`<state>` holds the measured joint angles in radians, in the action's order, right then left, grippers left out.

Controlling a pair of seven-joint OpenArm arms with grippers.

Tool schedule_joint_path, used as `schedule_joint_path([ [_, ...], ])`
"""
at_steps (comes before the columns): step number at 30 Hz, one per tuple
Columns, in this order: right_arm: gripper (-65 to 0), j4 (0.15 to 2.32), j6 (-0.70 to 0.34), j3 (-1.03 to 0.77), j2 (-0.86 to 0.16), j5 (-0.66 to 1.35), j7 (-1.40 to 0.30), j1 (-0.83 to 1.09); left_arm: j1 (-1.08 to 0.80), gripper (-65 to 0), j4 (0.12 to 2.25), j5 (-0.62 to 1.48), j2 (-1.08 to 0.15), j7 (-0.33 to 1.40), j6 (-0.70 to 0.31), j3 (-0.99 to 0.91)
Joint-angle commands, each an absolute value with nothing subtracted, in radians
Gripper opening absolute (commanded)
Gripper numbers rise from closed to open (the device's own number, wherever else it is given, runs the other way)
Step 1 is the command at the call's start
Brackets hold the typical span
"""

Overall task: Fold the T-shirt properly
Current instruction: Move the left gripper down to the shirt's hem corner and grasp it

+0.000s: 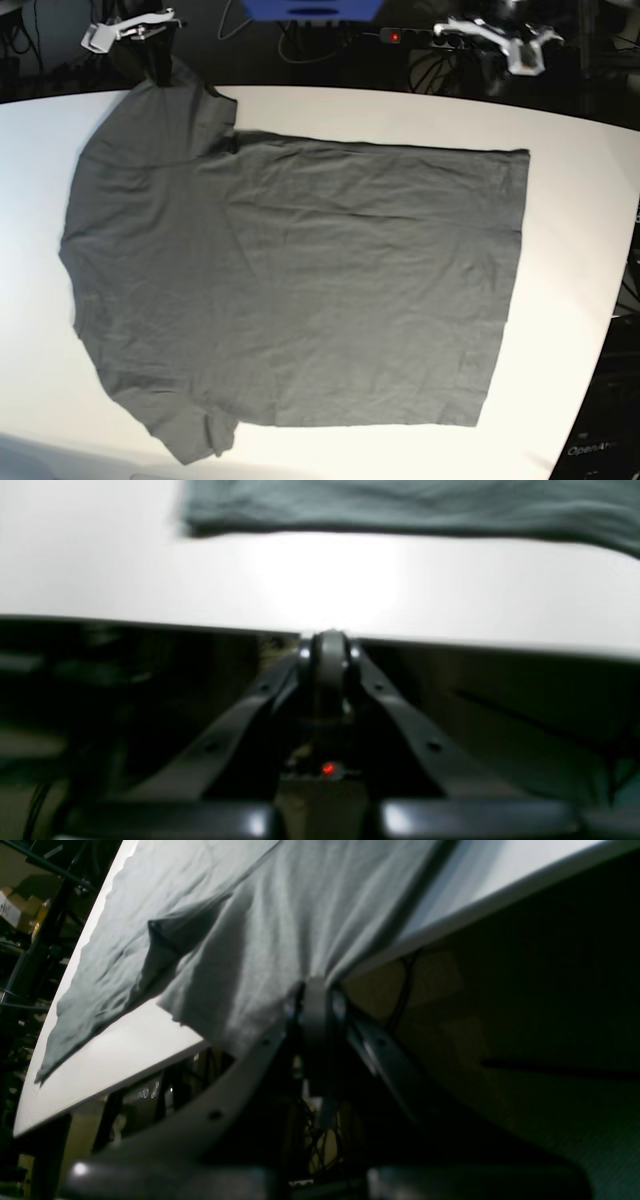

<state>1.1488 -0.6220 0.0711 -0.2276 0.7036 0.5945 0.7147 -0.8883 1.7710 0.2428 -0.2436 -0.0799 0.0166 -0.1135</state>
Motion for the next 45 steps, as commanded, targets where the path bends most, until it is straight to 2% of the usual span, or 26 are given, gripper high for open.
schedule_joint_path([
  [1,-64.7,1.164,-0.63,0.067,-0.242,0.72,0.633,0.708,-0.888,-63.8,1.808,0.265,-0.248,-0.062,0.005,-0.143],
  [5,-64.7,1.164,-0.63,0.067,-0.242,0.72,0.633,0.708,-0.863,-63.8,1.871,0.348,-0.249,0.082,0.004,-0.229],
  [14,-64.7,1.164,-0.63,0.067,-0.242,0.72,0.633,0.708,-0.791,-63.8,1.9,0.453,-0.228,0.225,0.004,-0.378],
  [20,-64.7,1.164,-0.63,0.067,-0.242,0.72,0.633,0.708,-0.708,-63.8,1.899,0.452,-0.165,0.34,0.004,-0.504],
  [28,-64.7,1.164,-0.63,0.067,-0.242,0.72,0.633,0.708,-0.598,-63.8,1.821,0.444,-0.174,0.516,0.004,-0.582],
  [38,-64.7,1.164,-0.63,0.067,-0.242,0.72,0.633,0.708,-0.398,-63.9,1.744,0.14,-0.142,0.837,0.005,-0.596],
  [45,-64.7,1.164,-0.63,0.068,-0.242,0.72,0.633,0.708,-0.432,-63.9,1.85,-0.027,-0.104,0.791,0.004,-0.536],
])
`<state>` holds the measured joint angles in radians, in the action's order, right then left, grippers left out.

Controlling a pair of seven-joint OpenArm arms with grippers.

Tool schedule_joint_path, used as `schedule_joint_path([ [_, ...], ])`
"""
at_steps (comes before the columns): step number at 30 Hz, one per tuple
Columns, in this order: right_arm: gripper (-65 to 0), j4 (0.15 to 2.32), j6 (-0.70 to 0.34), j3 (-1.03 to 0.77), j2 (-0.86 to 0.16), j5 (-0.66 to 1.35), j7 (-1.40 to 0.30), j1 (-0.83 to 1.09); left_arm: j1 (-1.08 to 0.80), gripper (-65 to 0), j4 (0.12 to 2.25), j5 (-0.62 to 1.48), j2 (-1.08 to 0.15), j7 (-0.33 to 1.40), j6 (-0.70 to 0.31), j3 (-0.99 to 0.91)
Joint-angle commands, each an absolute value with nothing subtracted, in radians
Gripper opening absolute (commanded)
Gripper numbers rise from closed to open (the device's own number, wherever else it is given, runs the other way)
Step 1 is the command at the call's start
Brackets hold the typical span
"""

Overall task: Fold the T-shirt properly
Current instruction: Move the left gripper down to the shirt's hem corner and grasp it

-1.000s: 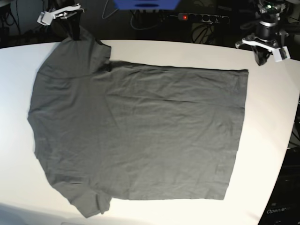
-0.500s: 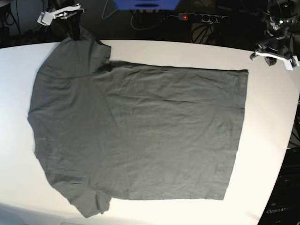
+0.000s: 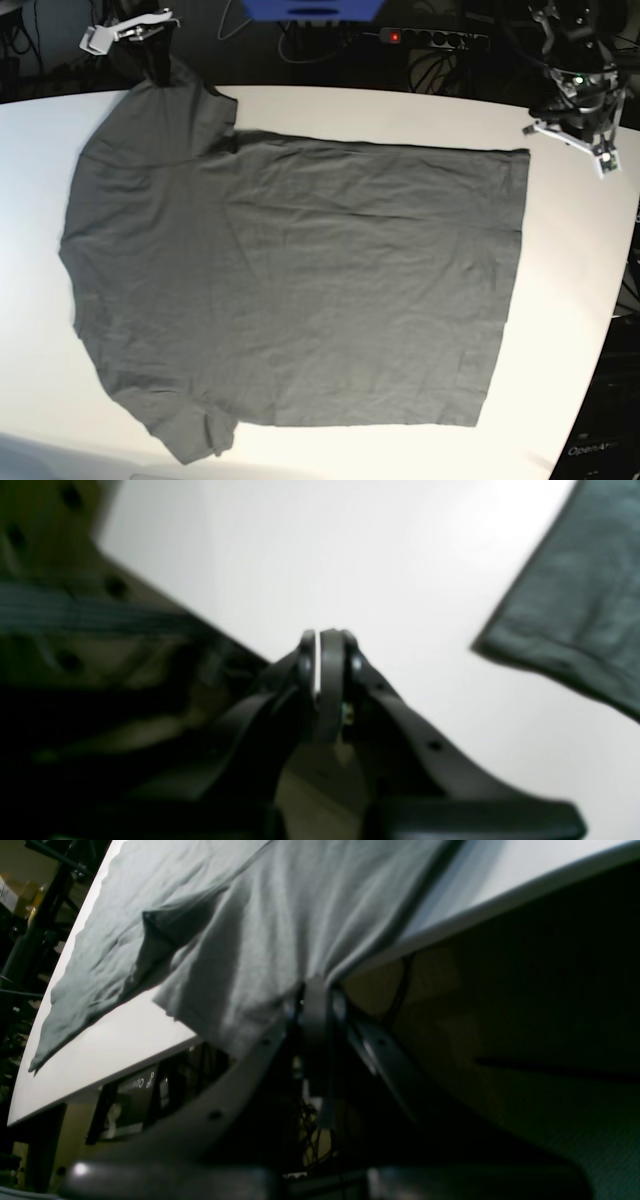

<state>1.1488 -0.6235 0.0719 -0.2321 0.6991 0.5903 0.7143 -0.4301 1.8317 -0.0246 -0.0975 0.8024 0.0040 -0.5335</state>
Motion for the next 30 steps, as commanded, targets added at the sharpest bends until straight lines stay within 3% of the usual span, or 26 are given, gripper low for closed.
schedule_joint_path([
  [1,-64.7,1.164,-0.63,0.068,-0.242,0.72,0.633,0.708,-0.438,-63.9,1.854,-0.054,-0.105,0.78,0.004,-0.515],
  [6,-64.7,1.164,-0.63,0.068,-0.242,0.72,0.633,0.708,-0.45,-63.9,1.854,-0.199,-0.104,0.728,0.004,-0.418],
  [9,-64.7,1.164,-0.63,0.068,-0.248,0.72,0.633,0.708,-0.453,-63.9,1.862,-0.176,-0.07,0.727,-0.028,-0.414],
  [16,-64.7,1.162,-0.63,0.068,-0.255,0.72,0.633,0.697,-0.479,-63.9,1.896,-0.012,-0.035,0.642,-0.524,-0.501],
  [19,-64.7,1.135,-0.63,0.068,-0.255,0.72,0.61,0.682,-0.455,-63.9,1.886,0.022,-0.025,0.668,-0.68,-0.584],
  [30,-64.7,1.056,-0.631,0.068,-0.255,0.72,0.587,0.619,-0.305,-63.9,1.87,0.012,0.045,0.677,-0.698,-0.909],
])
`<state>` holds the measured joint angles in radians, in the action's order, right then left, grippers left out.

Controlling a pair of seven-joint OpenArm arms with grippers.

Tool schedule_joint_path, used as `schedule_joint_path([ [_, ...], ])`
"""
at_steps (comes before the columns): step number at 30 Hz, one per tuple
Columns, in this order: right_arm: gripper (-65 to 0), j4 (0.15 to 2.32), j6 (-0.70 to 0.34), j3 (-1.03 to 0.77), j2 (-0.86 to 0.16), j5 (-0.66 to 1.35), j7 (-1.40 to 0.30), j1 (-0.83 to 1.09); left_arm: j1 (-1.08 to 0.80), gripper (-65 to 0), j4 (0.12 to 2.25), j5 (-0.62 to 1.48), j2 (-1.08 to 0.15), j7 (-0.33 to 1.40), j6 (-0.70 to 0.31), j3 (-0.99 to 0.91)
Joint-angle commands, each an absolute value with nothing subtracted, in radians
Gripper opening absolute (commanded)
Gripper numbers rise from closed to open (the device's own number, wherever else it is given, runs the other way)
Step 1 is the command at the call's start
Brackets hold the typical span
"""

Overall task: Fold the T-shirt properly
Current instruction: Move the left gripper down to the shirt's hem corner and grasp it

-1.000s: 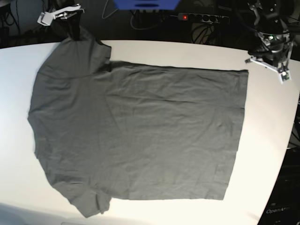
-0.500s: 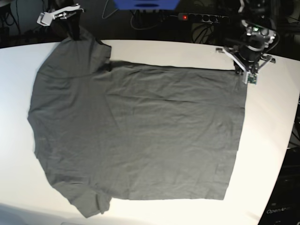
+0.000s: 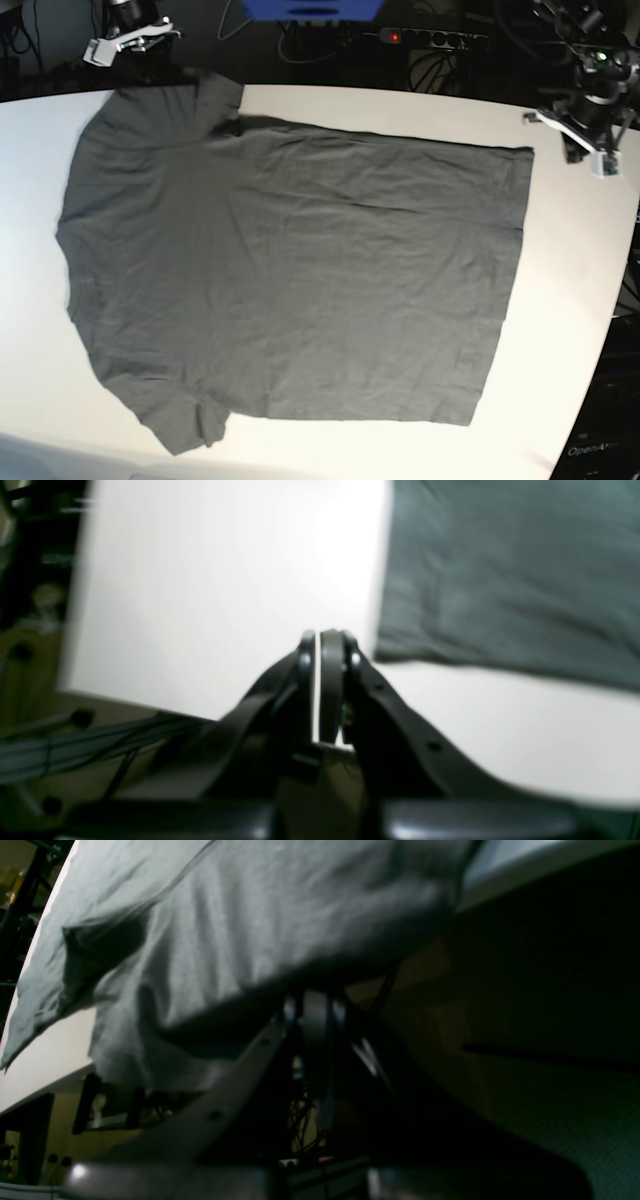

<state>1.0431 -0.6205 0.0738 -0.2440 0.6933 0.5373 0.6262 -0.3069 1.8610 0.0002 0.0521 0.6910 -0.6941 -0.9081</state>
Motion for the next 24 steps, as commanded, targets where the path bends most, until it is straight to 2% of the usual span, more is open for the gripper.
schedule_joint_path([
  [1,-64.7,1.056,-0.631,0.068,-0.255,0.72,0.587,0.618,-0.295,-63.9,1.857,0.012,0.045,0.677,-0.698,-0.917],
  [9,-64.7,1.056,-0.631,0.068,-0.271,0.72,0.585,0.615,-0.289,-63.9,1.759,0.012,0.038,0.673,-0.698,-0.894],
  [16,-64.7,1.055,-0.631,0.068,-0.275,0.72,0.585,0.601,-0.272,-63.2,1.761,0.012,0.038,0.671,-0.698,-0.868],
  [18,-64.7,1.055,-0.631,0.068,-0.275,0.72,0.585,0.601,-0.262,-56.5,1.755,0.012,0.036,0.677,-0.698,-0.868],
  [20,-64.7,1.055,-0.631,0.068,-0.275,0.72,0.585,0.601,-0.259,-45.1,1.751,0.012,0.036,0.677,-0.698,-0.868],
  [23,-64.7,1.055,-0.631,0.068,-0.277,0.72,0.585,0.601,-0.26,-24.8,1.755,0.019,0.036,0.676,-0.698,-0.868],
  [24,-64.7,1.055,-0.631,0.068,-0.277,0.72,0.585,0.601,-0.26,-20.8,1.755,0.019,0.036,0.676,-0.698,-0.868],
])
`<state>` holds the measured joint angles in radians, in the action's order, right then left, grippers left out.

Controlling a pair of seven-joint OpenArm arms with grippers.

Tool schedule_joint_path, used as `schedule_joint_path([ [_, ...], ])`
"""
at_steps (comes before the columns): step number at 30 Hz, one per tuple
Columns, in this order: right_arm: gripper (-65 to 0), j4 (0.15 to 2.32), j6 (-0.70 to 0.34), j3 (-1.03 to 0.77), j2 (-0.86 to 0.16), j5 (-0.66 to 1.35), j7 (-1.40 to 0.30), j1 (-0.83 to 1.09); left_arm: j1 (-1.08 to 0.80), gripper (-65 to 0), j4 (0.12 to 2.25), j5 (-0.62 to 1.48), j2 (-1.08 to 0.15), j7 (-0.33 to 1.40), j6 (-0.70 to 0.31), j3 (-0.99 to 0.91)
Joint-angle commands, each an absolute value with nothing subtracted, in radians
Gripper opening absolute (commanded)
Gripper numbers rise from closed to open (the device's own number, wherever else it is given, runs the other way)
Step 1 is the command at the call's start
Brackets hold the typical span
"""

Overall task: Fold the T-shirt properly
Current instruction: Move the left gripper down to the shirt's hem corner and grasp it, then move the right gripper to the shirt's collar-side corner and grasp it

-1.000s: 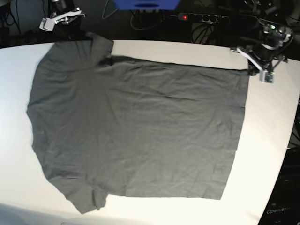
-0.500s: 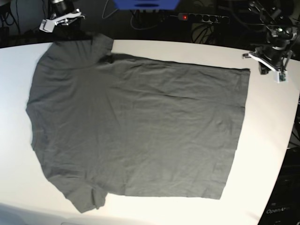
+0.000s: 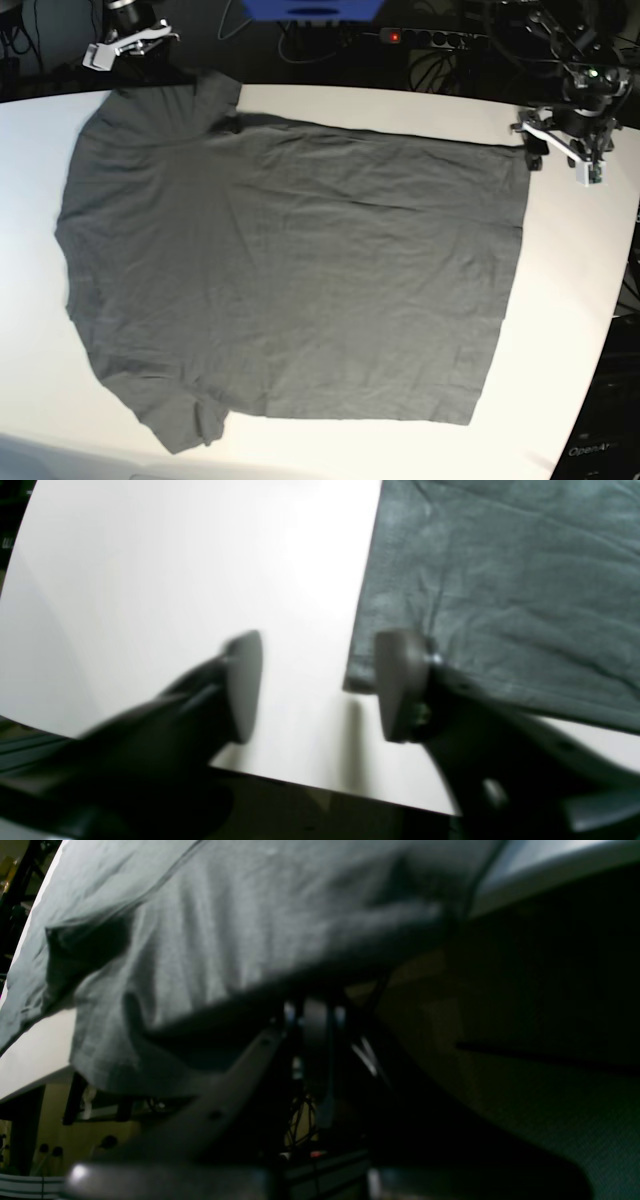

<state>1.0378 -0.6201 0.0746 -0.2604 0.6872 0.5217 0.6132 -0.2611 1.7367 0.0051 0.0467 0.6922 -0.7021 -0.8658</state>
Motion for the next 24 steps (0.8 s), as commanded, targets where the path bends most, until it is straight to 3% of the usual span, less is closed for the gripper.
schedule_joint_path([
  [1,-64.7,1.055,-0.631,0.068,-0.277,0.72,0.585,0.601,-0.26,-19.1,1.755,0.019,0.036,0.673,-0.698,-0.868],
  [7,-64.7,1.055,-0.631,0.068,-0.277,0.72,0.585,0.601,-0.239,-23.5,1.739,0.016,0.038,0.677,-0.698,-0.868],
  [24,-64.7,1.055,-0.63,0.068,-0.288,0.72,0.585,0.599,-0.189,-23.4,1.544,0.021,-0.001,0.677,-0.698,-0.786],
])
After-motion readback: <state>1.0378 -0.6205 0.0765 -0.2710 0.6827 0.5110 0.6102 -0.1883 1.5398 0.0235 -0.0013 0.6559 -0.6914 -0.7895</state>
